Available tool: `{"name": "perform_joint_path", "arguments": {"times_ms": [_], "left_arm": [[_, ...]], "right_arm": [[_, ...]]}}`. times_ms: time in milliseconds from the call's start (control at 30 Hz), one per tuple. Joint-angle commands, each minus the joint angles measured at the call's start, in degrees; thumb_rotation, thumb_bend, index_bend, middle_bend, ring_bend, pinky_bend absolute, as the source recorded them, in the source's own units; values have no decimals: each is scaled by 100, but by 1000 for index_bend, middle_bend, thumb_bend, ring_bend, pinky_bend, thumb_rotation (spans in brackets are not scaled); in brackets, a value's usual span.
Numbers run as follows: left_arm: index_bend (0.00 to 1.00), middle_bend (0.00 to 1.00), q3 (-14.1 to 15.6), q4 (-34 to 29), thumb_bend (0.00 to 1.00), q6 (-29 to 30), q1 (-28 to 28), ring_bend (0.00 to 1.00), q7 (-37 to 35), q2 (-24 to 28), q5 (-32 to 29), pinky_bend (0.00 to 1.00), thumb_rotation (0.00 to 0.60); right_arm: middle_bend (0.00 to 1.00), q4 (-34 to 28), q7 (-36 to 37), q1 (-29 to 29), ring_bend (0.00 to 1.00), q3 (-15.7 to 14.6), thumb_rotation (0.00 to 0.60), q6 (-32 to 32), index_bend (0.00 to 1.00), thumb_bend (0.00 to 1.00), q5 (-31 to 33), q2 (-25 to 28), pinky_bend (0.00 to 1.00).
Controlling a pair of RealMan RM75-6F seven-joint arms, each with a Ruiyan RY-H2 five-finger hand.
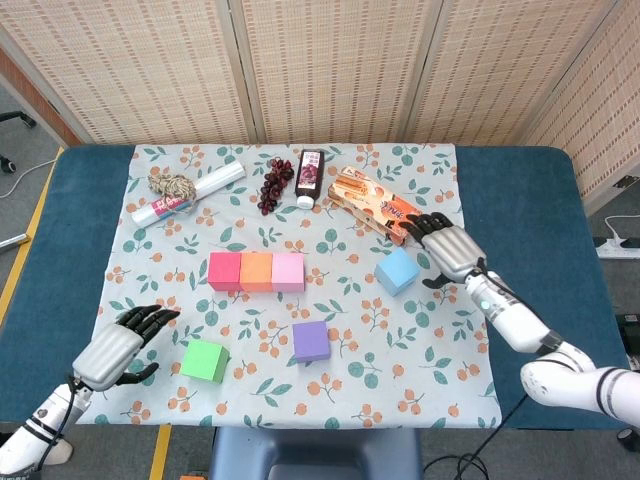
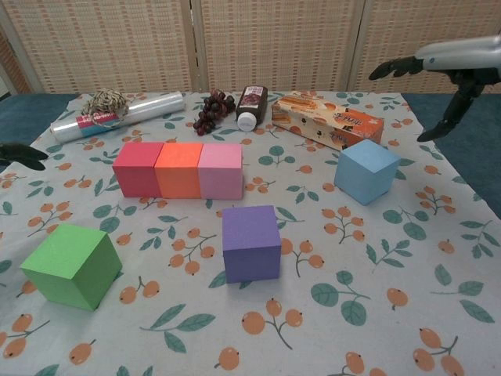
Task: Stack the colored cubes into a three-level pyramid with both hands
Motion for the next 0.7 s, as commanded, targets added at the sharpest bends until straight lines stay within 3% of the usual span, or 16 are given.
{"name": "perform_joint_path", "arguments": {"times_ms": [33, 433, 700], "left_arm": [[51, 108, 65, -54, 324, -158, -72, 86, 189, -116, 58, 152, 600], [0, 27, 15, -110, 323, -684, -247, 55, 780, -613, -220, 153, 600], [48, 83, -9, -137, 315, -771, -242, 116, 853, -832, -430, 175, 600]], "right_arm": [[0, -385, 245, -417, 0, -1, 600, 461, 0, 62, -294, 343, 0], [0, -554, 753, -1042, 0, -88, 600, 982, 0, 63, -1000, 520, 0], [0, -414, 948, -1164, 0, -68, 600, 947, 0, 62, -1197, 367, 0]]}}
